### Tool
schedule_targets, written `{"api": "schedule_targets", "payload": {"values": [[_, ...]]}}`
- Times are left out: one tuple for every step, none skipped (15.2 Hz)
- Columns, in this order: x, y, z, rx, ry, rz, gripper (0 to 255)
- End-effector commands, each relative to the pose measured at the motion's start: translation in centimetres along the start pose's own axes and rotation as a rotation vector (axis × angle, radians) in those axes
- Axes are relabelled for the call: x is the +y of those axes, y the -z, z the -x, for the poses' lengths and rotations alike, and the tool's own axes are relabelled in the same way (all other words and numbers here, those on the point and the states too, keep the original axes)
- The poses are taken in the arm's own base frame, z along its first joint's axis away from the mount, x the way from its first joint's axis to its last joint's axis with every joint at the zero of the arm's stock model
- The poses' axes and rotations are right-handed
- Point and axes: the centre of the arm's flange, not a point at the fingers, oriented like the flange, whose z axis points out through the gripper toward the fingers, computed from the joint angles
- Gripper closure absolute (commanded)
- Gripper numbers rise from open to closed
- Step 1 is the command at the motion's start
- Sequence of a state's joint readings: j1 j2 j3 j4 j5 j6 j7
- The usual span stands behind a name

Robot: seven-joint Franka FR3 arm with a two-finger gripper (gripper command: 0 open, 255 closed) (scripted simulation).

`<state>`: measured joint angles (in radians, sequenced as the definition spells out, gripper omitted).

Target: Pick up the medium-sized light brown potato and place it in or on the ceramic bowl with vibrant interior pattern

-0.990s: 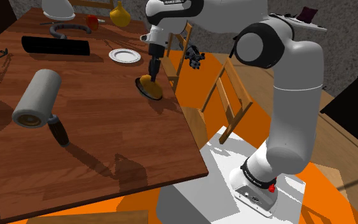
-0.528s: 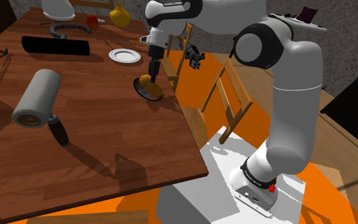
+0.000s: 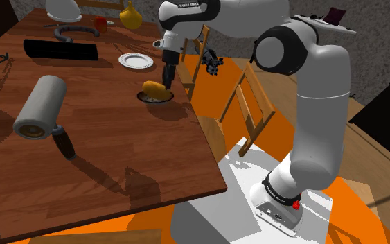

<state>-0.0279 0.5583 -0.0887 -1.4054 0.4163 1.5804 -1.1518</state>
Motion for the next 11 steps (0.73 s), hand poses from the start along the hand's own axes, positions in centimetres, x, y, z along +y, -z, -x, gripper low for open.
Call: {"api": "schedule_targets", "payload": {"values": [[0.1,2.1,0.0,0.0,0.0,0.0,0],[0.1,3.4,0.0,0.0,0.0,0.0,0],[0.1,4.5,0.0,0.0,0.0,0.0,0],[0.1,4.5,0.0,0.0,0.0,0.0,0],[0.1,4.5,0.0,0.0,0.0,0.0,0],[0.1,4.5,0.0,0.0,0.0,0.0,0],[0.1,4.5,0.0,0.0,0.0,0.0,0],[0.1,4.5,0.0,0.0,0.0,0.0,0],[0.1,4.5,0.0,0.0,0.0,0.0,0],[0.1,4.5,0.0,0.0,0.0,0.0,0],[0.1,4.5,0.0,0.0,0.0,0.0,0]]}}
